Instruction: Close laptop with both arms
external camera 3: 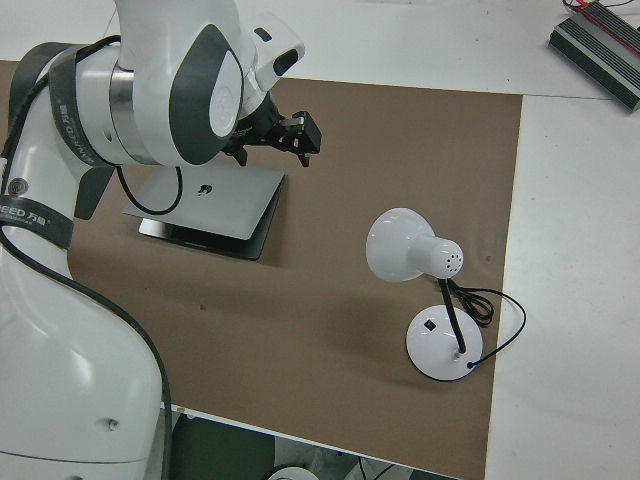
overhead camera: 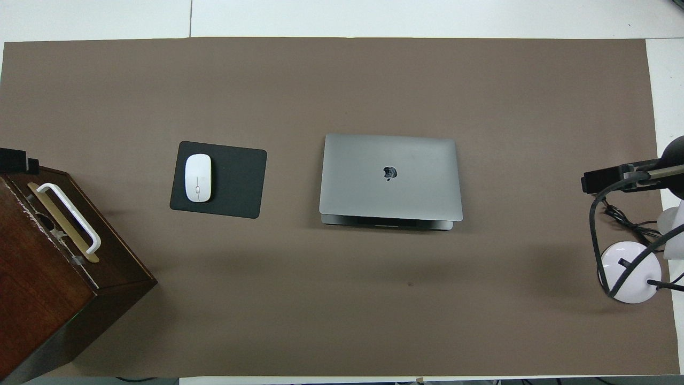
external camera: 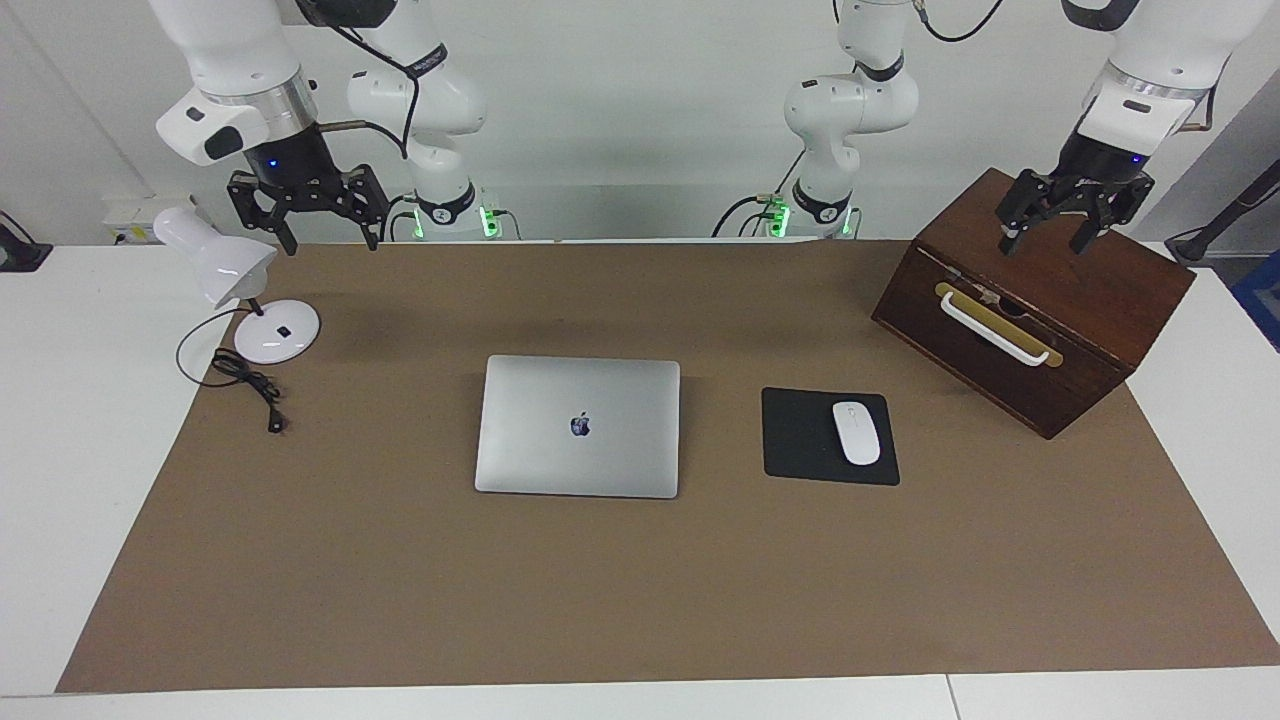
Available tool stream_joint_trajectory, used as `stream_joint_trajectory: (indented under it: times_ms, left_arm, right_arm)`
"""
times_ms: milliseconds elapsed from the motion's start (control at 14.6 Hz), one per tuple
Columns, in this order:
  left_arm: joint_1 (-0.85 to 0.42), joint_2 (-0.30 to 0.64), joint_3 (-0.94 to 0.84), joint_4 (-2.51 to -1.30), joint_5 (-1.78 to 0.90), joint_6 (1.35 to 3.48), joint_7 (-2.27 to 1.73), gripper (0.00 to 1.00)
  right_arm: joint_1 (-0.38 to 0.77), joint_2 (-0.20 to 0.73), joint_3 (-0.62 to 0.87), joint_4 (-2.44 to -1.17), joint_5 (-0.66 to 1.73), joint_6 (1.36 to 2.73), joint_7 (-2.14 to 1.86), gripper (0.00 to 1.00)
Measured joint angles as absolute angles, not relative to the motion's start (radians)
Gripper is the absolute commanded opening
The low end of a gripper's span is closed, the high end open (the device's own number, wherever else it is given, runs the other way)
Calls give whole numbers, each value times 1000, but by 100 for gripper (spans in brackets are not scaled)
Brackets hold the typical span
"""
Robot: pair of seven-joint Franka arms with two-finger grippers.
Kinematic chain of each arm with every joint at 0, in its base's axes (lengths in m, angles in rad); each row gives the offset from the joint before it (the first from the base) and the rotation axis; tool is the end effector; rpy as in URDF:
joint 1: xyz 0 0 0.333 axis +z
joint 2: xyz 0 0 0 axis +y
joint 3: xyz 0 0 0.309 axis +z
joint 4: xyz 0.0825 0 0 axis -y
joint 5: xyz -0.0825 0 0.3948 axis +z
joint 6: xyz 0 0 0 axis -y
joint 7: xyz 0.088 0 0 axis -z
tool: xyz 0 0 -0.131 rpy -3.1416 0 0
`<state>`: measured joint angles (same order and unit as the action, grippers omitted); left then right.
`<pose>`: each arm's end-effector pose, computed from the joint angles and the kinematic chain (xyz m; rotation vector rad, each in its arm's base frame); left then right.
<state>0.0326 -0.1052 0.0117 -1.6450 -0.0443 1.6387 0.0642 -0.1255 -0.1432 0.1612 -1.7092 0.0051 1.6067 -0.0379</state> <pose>0.5419 0.0188 0.6221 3.0974 -0.0296 0.1569 0.5252 0.0248 0.6066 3.1211 0.1129 0.0606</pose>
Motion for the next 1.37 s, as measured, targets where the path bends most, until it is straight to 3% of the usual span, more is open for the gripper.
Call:
stream_joint_trajectory:
  times_ms: [481, 1373]
  left_arm:
    - [33, 13, 10, -1517, -44, 1541, 64, 100]
    - [29, -7, -16, -1594, -44, 1521, 56, 100]
  right_arm:
    - [-123, -143, 167, -1709, 6, 1607, -39, 100]
    - [-124, -142, 168, -1717, 6, 1607, -43, 100]
